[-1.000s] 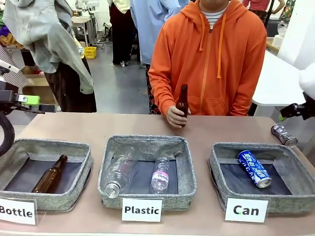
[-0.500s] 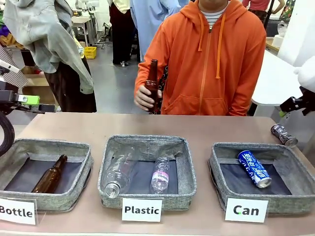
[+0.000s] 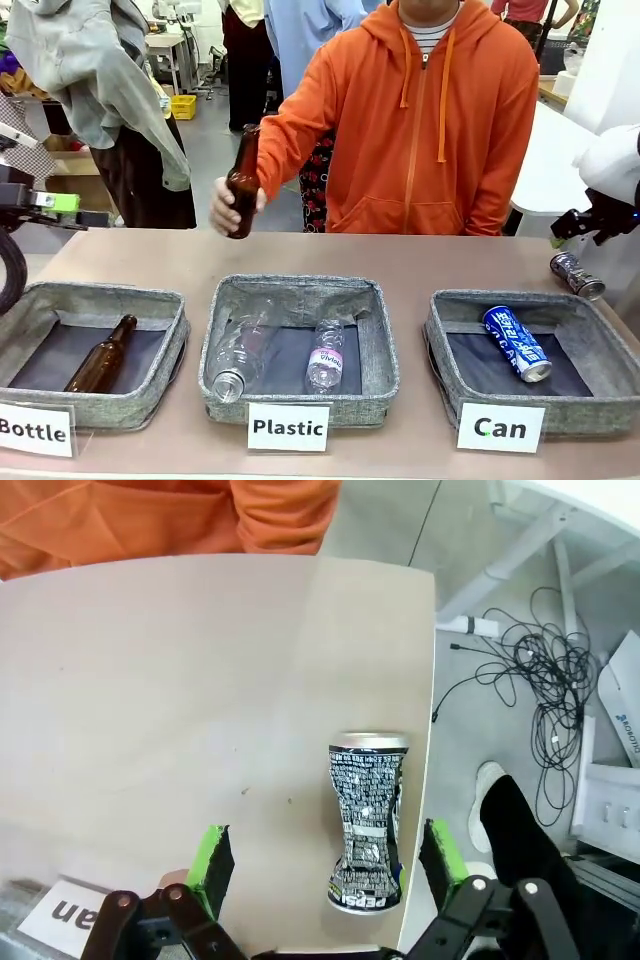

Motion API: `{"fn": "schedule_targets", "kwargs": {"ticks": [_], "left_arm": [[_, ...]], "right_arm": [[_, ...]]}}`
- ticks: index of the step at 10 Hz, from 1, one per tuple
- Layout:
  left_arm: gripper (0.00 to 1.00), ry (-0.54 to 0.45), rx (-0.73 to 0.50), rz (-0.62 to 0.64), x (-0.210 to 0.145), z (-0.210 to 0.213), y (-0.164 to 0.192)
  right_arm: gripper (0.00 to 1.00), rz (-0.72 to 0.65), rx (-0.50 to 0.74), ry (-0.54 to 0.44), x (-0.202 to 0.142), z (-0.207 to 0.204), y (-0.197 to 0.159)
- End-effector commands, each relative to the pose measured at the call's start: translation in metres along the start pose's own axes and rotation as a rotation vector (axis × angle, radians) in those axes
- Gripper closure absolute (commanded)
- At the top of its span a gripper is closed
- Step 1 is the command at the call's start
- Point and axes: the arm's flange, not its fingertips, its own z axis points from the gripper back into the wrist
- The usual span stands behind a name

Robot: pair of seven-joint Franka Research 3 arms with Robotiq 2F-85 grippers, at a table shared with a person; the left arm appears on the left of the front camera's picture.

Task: Sort the can waste into the basket.
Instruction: Pick up the can waste from the table and place it in the right Fabric basket.

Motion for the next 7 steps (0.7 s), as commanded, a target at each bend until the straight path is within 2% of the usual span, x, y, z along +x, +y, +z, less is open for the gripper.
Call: {"fn": "schedule_targets", "kwargs": {"ticks": [1, 3, 4, 5, 7], "left_arm": [[0.0, -0.086, 0.217, -0.068, 0.018, 0.075, -0.037], [0.0, -0.21, 0.317, -0.123, 0.024, 0.152, -0.082], [0.0, -0.23, 0.347, -0.131, 0.019, 0.177, -0.095], [0.0, -0.226, 0.379, -0.119, 0.011, 0.192, -0.103], [0.0, -0.28, 0.376, -0.129, 0.008, 0.206, -0.107]], "right_arm": [[0.0, 0.036, 0.026, -0.012, 0.005, -0.008, -0.007], [0.0, 0.049, 0.047, 0.001, 0.005, -0.018, -0.006], [0.0, 0.053, 0.045, 0.003, 0.006, -0.022, -0.005], [0.0, 0.065, 0.054, 0.004, 0.007, -0.026, -0.004], [0.0, 0.069, 0.057, 0.009, 0.01, -0.034, -0.004]]}}
